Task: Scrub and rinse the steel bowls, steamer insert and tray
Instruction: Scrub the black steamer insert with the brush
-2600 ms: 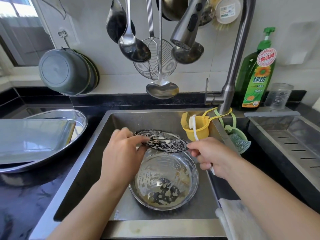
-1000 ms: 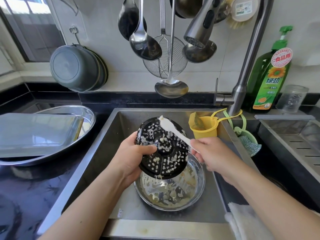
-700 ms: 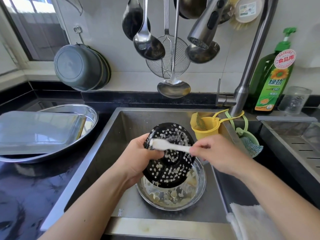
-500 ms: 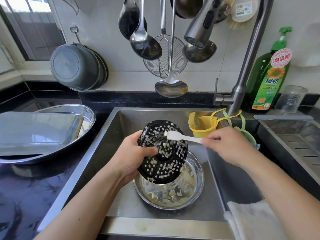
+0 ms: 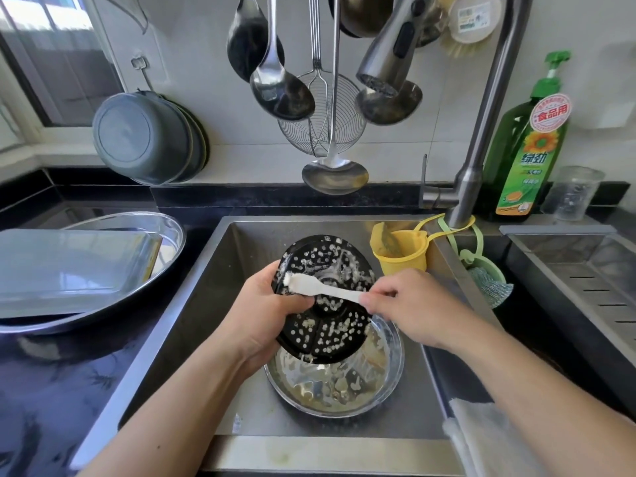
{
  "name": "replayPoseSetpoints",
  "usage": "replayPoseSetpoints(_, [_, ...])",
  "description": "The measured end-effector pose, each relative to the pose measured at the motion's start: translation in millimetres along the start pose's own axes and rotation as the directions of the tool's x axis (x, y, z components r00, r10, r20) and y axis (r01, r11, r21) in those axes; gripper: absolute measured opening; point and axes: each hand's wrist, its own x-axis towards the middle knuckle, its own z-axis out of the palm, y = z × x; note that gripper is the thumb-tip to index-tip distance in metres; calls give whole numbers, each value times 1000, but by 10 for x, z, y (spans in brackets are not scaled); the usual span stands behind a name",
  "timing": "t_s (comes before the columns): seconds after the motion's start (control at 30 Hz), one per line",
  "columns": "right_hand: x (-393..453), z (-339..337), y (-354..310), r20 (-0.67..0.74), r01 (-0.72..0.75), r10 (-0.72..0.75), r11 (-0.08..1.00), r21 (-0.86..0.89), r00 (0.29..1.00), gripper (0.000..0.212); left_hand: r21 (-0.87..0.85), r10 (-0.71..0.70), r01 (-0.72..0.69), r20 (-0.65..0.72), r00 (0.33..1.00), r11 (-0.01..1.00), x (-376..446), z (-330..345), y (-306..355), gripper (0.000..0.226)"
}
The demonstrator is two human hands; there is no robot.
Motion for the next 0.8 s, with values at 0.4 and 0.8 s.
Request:
replayPoseSetpoints(0.4, [-13,-125,77,-37,-36,37,999,18,999,35,-124,-15,9,-40,999,992,0,-19,20,49])
replayPoseSetpoints(0.8, [-12,-118,127,3,-112,112,989,92,994,37,-241,27,-61,-143,989,968,1,-34,103,43])
